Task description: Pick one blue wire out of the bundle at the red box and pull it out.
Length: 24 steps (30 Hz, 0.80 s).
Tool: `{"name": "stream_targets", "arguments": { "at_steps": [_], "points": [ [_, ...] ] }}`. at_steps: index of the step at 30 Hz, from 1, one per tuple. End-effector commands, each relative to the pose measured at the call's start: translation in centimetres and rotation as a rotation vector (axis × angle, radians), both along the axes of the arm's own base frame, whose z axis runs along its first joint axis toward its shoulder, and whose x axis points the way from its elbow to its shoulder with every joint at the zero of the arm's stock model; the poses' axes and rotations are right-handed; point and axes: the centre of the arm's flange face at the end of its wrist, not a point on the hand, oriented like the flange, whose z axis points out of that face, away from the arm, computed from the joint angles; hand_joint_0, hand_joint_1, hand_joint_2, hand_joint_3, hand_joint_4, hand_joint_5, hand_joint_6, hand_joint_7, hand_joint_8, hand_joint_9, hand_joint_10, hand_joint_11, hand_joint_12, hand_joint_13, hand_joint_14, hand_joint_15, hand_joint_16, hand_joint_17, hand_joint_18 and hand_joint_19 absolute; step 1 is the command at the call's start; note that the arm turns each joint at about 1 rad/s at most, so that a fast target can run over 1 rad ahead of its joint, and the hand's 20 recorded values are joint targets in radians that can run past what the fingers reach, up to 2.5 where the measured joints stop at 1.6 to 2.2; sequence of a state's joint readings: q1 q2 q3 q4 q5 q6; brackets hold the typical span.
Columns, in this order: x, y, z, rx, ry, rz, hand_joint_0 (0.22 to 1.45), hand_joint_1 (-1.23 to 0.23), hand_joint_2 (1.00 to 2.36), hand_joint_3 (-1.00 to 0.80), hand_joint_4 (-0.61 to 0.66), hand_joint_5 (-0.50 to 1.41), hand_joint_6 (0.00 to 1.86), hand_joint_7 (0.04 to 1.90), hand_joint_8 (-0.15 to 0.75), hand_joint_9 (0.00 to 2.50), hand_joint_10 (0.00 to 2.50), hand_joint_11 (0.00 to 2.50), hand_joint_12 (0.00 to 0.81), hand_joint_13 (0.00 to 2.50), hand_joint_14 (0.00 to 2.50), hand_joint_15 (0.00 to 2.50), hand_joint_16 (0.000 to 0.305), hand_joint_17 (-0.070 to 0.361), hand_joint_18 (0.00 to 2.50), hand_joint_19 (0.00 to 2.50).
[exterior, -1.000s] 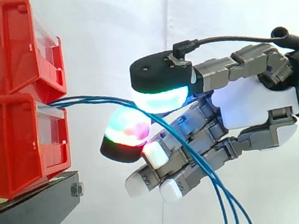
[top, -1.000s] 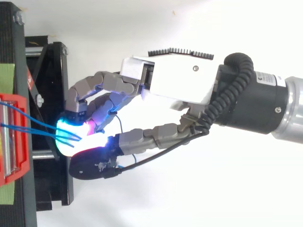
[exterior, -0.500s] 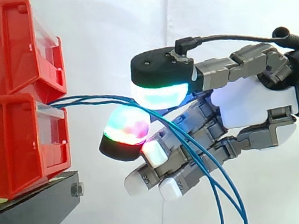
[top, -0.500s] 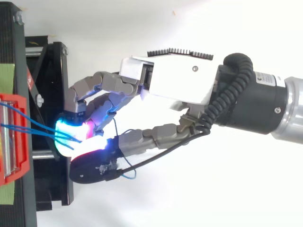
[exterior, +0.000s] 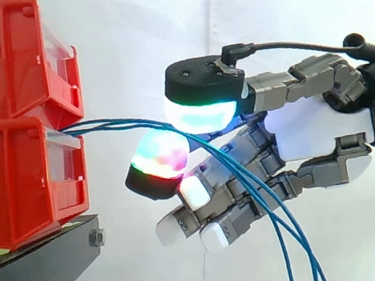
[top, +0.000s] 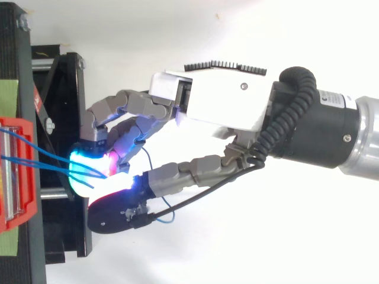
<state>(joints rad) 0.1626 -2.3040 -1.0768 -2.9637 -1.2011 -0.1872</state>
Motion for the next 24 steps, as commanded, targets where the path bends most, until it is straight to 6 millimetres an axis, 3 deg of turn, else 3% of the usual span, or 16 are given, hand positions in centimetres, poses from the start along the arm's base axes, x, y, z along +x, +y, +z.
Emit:
{"name": "stream_targets", "arguments": {
  "at_steps": [1, 8, 12, 14, 19, 24],
  "points": [
    [0.00, 0.00, 0.00, 0.000, 0.000, 0.000, 0.60, -0.84, 1.02, -0.24, 0.23, -0.17, 0.90, 1.06, 0.379, 0.81, 0.01, 0.60, 0.455, 0.68, 0.01, 0.24, 0.056, 0.125, 0.70, 0.38],
    [0.00, 0.00, 0.00, 0.000, 0.000, 0.000, 0.64, -0.93, 1.01, -0.31, 0.28, -0.19, 0.91, 1.03, 0.375, 0.79, 0.01, 0.61, 0.458, 0.69, 0.01, 0.24, 0.056, 0.126, 0.73, 0.36],
    [-0.02, 0.00, -0.01, 0.000, 0.001, 0.000, 0.63, -0.95, 1.00, -0.45, 0.28, -0.19, 0.91, 1.01, 0.375, 0.79, 0.01, 0.61, 0.457, 0.70, 0.01, 0.24, 0.056, 0.126, 0.74, 0.36],
    [-0.02, 0.00, -0.01, 0.000, 0.001, 0.000, 0.60, -0.92, 1.00, -0.50, 0.28, -0.19, 0.91, 0.99, 0.376, 0.80, 0.01, 0.62, 0.458, 0.70, 0.01, 0.24, 0.056, 0.126, 0.75, 0.37],
    [0.00, 0.00, 0.00, 0.000, 0.000, 0.000, 0.51, -0.65, 1.00, -0.50, 0.31, -0.15, 0.85, 1.05, 0.396, 0.86, 0.01, 0.59, 0.478, 0.73, 0.01, 0.25, 0.060, 0.135, 0.77, 0.41],
    [-0.02, 0.00, -0.01, 0.000, 0.001, 0.000, 0.57, -0.67, 1.01, -0.38, 0.28, -0.14, 0.86, 1.13, 0.391, 0.89, 0.01, 0.58, 0.462, 0.73, 0.01, 0.26, 0.057, 0.127, 0.76, 0.42]
  ]
}}
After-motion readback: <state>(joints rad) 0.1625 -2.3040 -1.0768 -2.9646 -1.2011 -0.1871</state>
